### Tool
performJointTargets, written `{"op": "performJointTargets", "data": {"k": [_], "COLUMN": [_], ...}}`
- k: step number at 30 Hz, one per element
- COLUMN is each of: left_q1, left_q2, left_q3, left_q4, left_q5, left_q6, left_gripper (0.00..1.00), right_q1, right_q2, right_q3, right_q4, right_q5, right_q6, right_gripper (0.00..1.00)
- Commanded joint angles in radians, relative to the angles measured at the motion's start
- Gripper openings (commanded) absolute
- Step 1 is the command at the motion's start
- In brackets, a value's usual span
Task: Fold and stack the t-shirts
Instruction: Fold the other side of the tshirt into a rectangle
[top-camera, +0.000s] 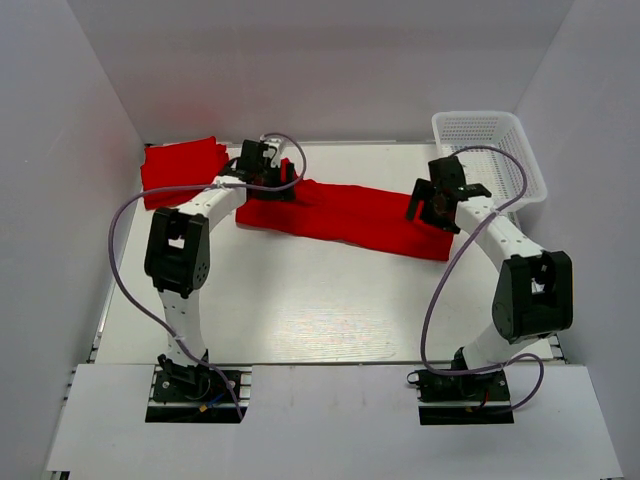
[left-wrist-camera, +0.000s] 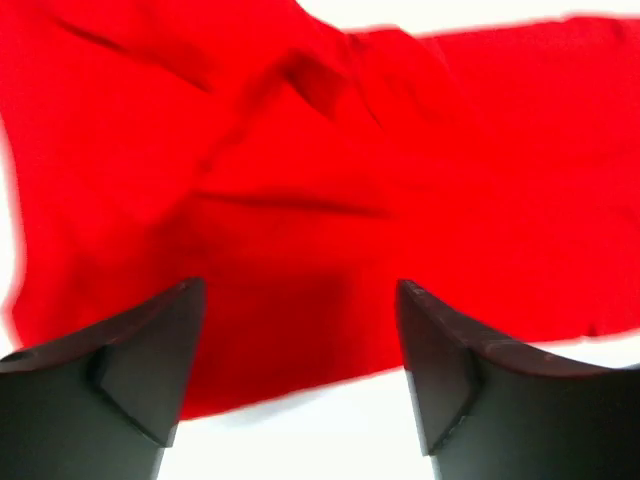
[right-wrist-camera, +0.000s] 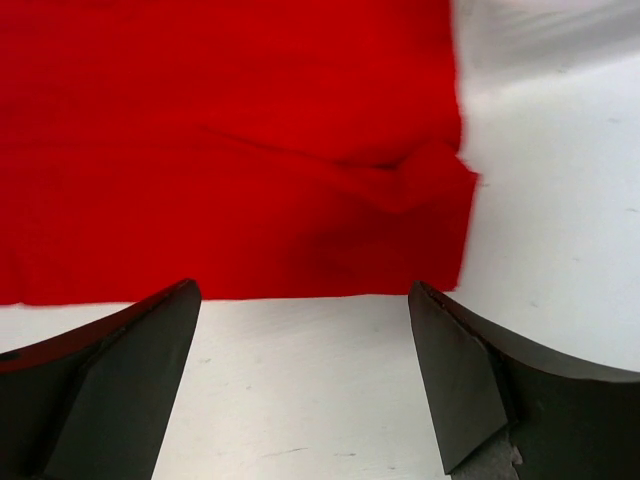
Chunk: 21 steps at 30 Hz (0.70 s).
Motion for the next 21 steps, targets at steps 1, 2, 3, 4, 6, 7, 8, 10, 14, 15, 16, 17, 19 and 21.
{"op": "performJointTargets", "data": {"k": [1,2,3,4,6,7,8,10,14,15,16,17,19,21], "left_q1": [-0.006,-0.006,-0.006,-0.006,-0.006,-0.006,-0.006,0.005,0.014,0.014,0.014,0.014,0.014,0.014], "left_q2": [-0.073,-0.058,-0.046,-0.012,0.023,0.038,0.063,0.084,0.117,0.149,0.163,0.18,0.228,0.268], "left_q3": [-0.077,-0.09,-0.099,-0.082,-0.058,-0.044,-0.021,0.01,0.051,0.063,0.091,0.106,0.155,0.226], "left_q4": [0.057,0.068,0.068,0.078,0.062,0.049,0.048,0.048,-0.007,-0.025,-0.042,-0.071,-0.096,-0.11], "left_q5": [0.166,0.204,0.214,0.214,0.203,0.193,0.18,0.18,0.085,0.064,0.035,0.025,-0.013,-0.013], "left_q6": [-0.066,-0.086,-0.086,-0.097,-0.122,-0.131,-0.145,-0.163,-0.163,-0.163,-0.163,-0.163,-0.172,-0.172], "left_gripper": [0.83,0.81,0.81,0.8,0.78,0.78,0.78,0.78,0.78,0.78,0.78,0.78,0.78,0.78], "right_q1": [0.025,0.029,0.037,0.041,0.04,0.042,0.039,0.034,0.025,0.02,0.017,0.019,0.019,0.017], "right_q2": [-0.013,0.021,0.037,0.061,0.106,0.121,0.174,0.223,0.331,0.377,0.395,0.408,0.432,0.429], "right_q3": [-0.008,-0.004,0.005,0.016,0.03,0.048,0.073,0.093,0.185,0.194,0.225,0.243,0.24,0.193], "right_q4": [0.063,0.071,0.079,0.086,0.114,0.123,0.131,0.16,0.182,0.176,0.16,0.139,0.124,0.09], "right_q5": [-0.098,-0.112,-0.129,-0.157,-0.177,-0.187,-0.186,-0.163,-0.1,-0.099,-0.1,-0.082,-0.065,-0.077], "right_q6": [-0.041,-0.044,-0.05,-0.049,-0.059,-0.053,-0.053,-0.059,-0.068,-0.071,-0.072,-0.075,-0.07,-0.062], "right_gripper": [0.9,0.9,0.9,0.9,0.9,0.9,0.9,0.9,0.9,0.9,0.9,0.9,0.9,0.9]}}
